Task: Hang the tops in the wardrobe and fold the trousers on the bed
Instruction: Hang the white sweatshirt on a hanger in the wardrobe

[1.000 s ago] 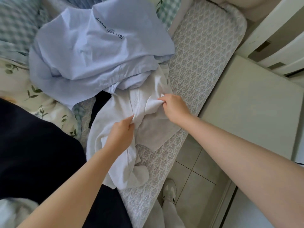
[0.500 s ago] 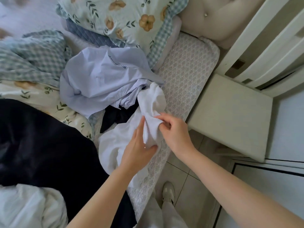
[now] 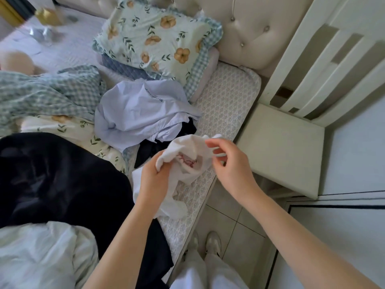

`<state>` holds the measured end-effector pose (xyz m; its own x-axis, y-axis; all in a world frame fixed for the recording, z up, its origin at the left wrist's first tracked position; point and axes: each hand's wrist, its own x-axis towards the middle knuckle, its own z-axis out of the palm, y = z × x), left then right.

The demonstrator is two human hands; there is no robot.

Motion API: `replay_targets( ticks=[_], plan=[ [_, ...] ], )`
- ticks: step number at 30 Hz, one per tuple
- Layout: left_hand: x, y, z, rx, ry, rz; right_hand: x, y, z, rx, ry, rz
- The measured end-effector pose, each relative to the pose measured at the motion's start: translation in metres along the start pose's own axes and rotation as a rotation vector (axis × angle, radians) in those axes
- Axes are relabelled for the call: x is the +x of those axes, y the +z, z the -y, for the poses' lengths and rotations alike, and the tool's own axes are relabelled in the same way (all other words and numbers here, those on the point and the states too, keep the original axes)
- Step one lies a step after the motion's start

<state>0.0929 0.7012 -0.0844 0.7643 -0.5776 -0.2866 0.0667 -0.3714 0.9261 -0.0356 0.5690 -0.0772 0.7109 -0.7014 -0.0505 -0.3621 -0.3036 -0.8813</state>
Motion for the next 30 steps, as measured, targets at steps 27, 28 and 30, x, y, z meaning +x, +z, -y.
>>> replay_targets(
  ticks=[27,28,30],
  plan=[
    [-0.044,-0.039,-0.058,-0.327,-0.336,-0.175,-0.051,-0.111,0.058,0.106,0.223,-0.091],
    [-0.043,-0.035,-0.063,-0.306,-0.314,-0.16,-0.054,-0.12,0.065,0.129,0.22,-0.118],
    [-0.037,-0.024,-0.073,-0.243,-0.241,-0.144,-0.06,-0.138,0.075,0.183,0.223,-0.172]
  ],
)
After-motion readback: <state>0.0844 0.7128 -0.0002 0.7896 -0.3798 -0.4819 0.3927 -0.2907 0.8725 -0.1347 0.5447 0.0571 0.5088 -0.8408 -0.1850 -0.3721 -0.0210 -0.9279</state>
